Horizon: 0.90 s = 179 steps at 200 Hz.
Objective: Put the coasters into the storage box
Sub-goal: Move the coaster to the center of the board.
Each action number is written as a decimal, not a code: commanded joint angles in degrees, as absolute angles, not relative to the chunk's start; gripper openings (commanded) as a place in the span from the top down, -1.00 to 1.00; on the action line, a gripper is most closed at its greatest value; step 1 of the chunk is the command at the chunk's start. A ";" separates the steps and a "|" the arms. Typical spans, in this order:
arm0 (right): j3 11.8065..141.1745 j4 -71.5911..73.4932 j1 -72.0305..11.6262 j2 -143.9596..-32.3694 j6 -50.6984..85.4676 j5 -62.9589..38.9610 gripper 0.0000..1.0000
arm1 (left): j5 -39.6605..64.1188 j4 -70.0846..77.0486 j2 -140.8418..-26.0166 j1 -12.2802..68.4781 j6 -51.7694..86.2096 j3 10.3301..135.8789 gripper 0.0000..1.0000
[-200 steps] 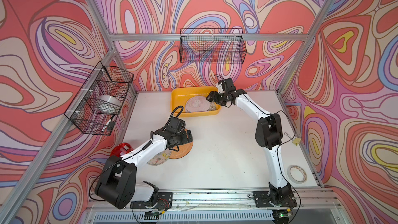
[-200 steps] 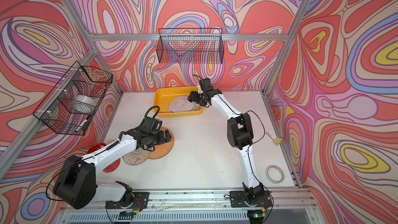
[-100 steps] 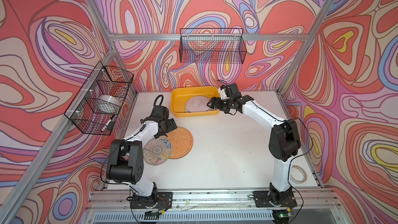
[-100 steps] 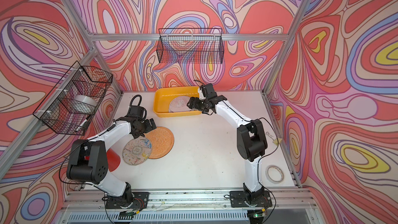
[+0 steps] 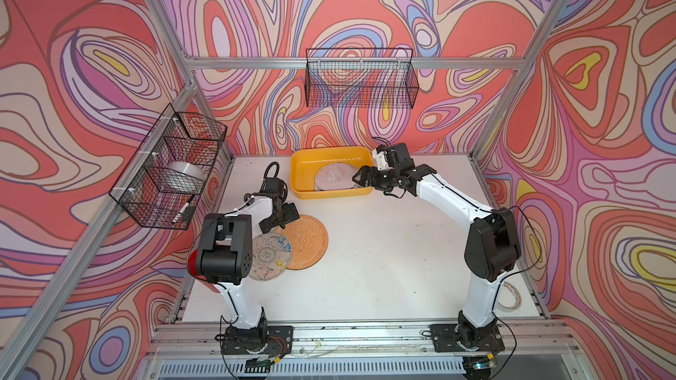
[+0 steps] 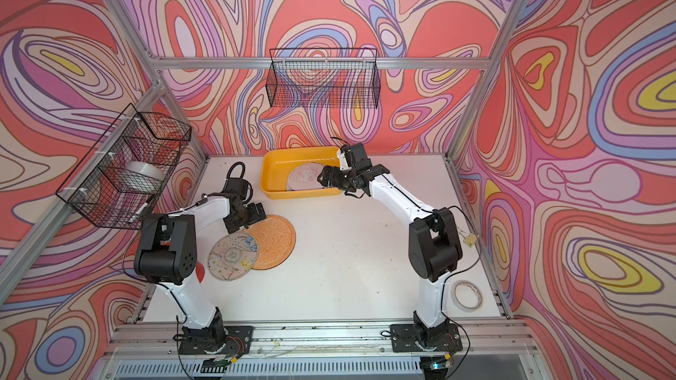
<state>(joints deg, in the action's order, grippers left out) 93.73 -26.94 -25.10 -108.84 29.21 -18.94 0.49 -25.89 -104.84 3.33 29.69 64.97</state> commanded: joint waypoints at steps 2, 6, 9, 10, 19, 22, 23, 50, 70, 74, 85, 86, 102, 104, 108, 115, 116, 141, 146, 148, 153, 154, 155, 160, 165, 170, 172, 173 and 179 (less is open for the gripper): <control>92.66 -26.28 -25.20 -106.49 28.79 -18.52 -0.80 | 3.72 -28.02 -106.93 3.07 29.64 65.41 -1.00; 92.63 -26.29 -25.22 -106.48 28.79 -18.46 -0.80 | 4.29 -28.16 -106.96 3.14 29.76 65.39 -1.00; 92.56 -26.26 -25.22 -106.44 28.82 -18.41 -0.80 | 4.68 -28.27 -106.96 3.21 29.87 65.31 -1.00; 92.55 -26.23 -25.22 -106.39 28.83 -18.44 -0.80 | 4.80 -28.29 -106.96 3.23 29.87 65.31 -1.00; 92.34 -26.28 -25.22 -106.18 28.80 -18.30 -0.80 | 5.54 -28.60 -106.84 3.57 30.07 65.09 -1.00; 92.27 -26.28 -25.22 -106.11 28.83 -18.22 -0.80 | 5.67 -28.72 -106.80 3.76 30.07 64.98 -1.00; 92.23 -26.28 -25.22 -106.14 28.78 -18.21 -0.80 | 5.74 -28.78 -106.80 3.82 30.06 64.92 -1.00; 91.65 -26.28 -25.22 -105.55 28.65 -17.69 -0.81 | 7.09 -30.35 -106.45 6.71 30.79 64.38 -1.00; 91.19 -26.28 -25.22 -105.38 28.56 -17.49 -0.82 | 7.72 -30.99 -106.32 9.63 32.15 63.69 -1.00; 91.10 -26.29 -25.22 -105.24 28.54 -17.41 -0.82 | 7.92 -30.94 -106.25 10.26 32.63 63.51 -1.00; 90.73 -26.28 -25.22 -105.06 28.57 -17.46 -0.82 | 8.53 -30.63 -106.09 11.91 34.09 62.88 -1.00; 90.72 -26.32 -25.22 -105.09 28.61 -17.39 -0.82 | 8.61 -30.61 -106.09 12.02 34.27 62.82 -1.00; 90.06 -26.37 -25.22 -104.77 28.65 -17.18 -0.83 | 9.57 -30.06 -105.99 14.71 36.41 62.27 -1.00; 89.99 -26.37 -25.18 -104.70 28.63 -17.15 -0.83 | 9.58 -30.06 -105.99 15.19 36.68 62.26 -1.00; 89.87 -26.37 -25.22 -104.65 28.65 -17.13 -0.83 | 9.78 -29.99 -106.03 15.95 37.09 62.23 -1.00; 89.49 -26.37 -25.22 -104.43 28.65 -16.99 -0.83 | 10.07 -29.97 -106.15 17.37 37.77 62.44 -1.00; 89.44 -26.37 -25.22 -104.38 28.65 -16.98 -0.83 | 10.09 -30.01 -106.16 17.56 37.87 62.42 -1.00; 88.15 -26.41 -25.22 -103.57 28.71 -16.61 -0.84 | 11.07 -29.04 -106.54 22.40 40.15 63.05 -1.00; 87.92 -26.45 -25.21 -103.55 28.74 -16.55 -0.84 | 11.38 -28.93 -106.69 23.38 40.46 63.31 -1.00; 87.83 -26.45 -25.22 -103.43 28.74 -16.49 -0.84 | 11.52 -28.92 -106.81 23.69 40.61 63.51 -1.00; 87.59 -26.54 -25.22 -103.28 28.69 -16.44 -0.84 | 11.70 -28.89 -107.02 24.62 40.90 63.90 -1.00; 87.56 -26.54 -25.22 -103.28 28.67 -16.39 -0.84 | 11.74 -28.91 -107.08 24.88 40.93 63.94 -1.00; 87.51 -26.54 -25.22 -103.27 28.71 -16.41 -0.84 | 11.85 -28.91 -107.15 25.01 40.99 64.01 -1.00; 87.29 -26.63 -25.22 -103.04 28.68 -16.36 -0.85 | 12.20 -28.89 -107.36 25.91 41.17 64.42 -1.00; 87.05 -26.67 -25.22 -103.00 28.74 -16.37 -0.85 | 12.50 -29.00 -107.63 26.90 41.29 64.82 -1.00; 86.81 -26.63 -25.22 -102.73 28.70 -16.26 -0.85 | 12.76 -29.08 -107.90 27.75 41.43 65.32 -1.00; 86.65 -26.63 -25.22 -102.68 28.73 -16.26 -0.85 | 12.88 -29.18 -107.99 28.07 41.47 65.48 -1.00; 86.61 -26.63 -25.22 -102.67 28.74 -16.26 -0.85 | 12.94 -29.18 -108.00 28.23 41.48 65.61 -1.00; 86.40 -26.72 -25.22 -102.50 28.72 -16.13 -0.86 | 13.19 -29.26 -108.27 29.08 41.53 66.20 -1.00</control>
